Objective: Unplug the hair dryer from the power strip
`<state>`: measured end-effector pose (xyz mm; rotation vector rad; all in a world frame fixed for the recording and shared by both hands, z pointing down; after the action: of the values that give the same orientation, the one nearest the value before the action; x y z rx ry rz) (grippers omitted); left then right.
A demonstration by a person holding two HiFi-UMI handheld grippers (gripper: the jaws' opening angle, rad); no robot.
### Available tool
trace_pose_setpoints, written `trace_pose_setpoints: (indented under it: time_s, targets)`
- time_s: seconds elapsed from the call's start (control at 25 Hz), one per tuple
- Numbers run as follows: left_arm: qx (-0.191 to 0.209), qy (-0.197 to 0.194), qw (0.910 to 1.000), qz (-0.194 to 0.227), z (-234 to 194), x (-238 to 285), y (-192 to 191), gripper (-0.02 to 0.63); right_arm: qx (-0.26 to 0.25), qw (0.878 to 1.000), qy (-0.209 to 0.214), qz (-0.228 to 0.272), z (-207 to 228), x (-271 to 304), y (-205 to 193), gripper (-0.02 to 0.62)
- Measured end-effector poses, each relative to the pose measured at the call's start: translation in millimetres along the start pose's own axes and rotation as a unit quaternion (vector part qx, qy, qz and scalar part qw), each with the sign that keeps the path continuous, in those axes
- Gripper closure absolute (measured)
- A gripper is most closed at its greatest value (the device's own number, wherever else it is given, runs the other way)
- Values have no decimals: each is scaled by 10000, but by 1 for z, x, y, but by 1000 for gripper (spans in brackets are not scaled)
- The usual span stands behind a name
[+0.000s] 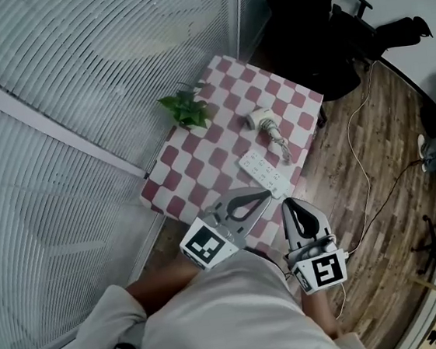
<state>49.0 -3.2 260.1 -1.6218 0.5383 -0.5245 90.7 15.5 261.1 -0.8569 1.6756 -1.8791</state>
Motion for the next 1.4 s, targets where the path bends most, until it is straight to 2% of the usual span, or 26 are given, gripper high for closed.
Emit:
trace_pose_setpoints:
  time_s: [0.4,0.52,1.4]
  targets:
    - [-39,-133,9999,103,15,-10,17,575,-95,9998,70,144,-14,-11,18,563]
    - [-14,-139,9999,82,16,-11,16,577,-207,9997,56,109,-15,-11,18,564]
    - [-53,-133,9999,-24,13,-11,9,575,-164,9998,44,117,-14,-6,17,565]
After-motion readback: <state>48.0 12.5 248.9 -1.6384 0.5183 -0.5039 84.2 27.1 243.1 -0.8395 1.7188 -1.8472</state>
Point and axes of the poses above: the fingertips, and each gripper's own axes: x forward along the fingers, z to its right, y out of its top, the point moved 1 cm from there along -x, backward along the fingers, and after that the axes turned 12 degrees about y, right-handed, at the moved point
